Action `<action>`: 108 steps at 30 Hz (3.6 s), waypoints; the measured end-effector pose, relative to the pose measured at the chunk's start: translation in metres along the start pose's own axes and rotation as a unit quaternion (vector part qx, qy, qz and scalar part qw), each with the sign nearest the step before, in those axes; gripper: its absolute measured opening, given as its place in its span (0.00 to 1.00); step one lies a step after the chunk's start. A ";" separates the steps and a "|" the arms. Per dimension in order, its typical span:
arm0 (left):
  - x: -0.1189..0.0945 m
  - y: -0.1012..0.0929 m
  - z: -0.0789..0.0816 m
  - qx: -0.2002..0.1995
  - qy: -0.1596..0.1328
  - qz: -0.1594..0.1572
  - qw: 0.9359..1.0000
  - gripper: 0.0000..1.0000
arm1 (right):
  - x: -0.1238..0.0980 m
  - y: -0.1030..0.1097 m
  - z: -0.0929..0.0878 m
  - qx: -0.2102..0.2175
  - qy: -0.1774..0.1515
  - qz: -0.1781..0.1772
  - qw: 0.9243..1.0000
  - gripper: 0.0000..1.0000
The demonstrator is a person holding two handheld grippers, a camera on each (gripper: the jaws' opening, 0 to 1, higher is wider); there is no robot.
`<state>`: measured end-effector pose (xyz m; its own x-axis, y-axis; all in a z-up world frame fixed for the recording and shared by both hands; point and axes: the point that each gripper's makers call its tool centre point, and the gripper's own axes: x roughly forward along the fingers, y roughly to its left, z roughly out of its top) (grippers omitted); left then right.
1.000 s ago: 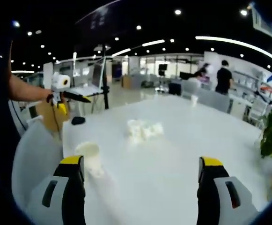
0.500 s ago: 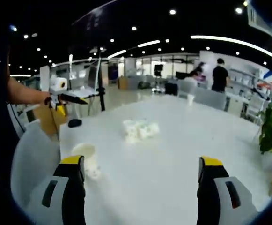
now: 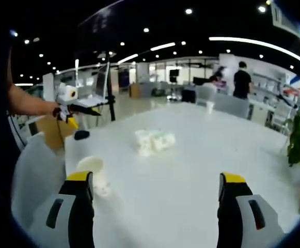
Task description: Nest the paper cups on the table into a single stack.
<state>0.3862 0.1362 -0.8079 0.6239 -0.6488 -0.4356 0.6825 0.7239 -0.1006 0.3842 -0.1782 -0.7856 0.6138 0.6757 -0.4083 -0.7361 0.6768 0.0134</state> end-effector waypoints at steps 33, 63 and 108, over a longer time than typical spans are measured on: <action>0.062 0.027 -0.009 -0.013 -0.017 0.002 1.000 0.98 | -0.001 0.018 -0.021 0.014 0.014 0.002 1.000 1.00; 0.143 0.033 -0.013 0.001 -0.035 0.006 0.999 0.80 | -0.013 0.017 -0.035 0.034 0.025 -0.011 0.999 0.99; 0.183 0.038 -0.004 0.006 -0.017 0.010 1.000 0.39 | 0.005 0.024 -0.036 0.049 0.031 -0.011 0.998 0.96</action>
<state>0.5245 0.0456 -0.8947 0.6496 -0.6423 -0.4068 0.6745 0.7338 -0.0816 0.3592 -0.1694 -0.8201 0.6082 0.6437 -0.4644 -0.6901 0.7179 0.0913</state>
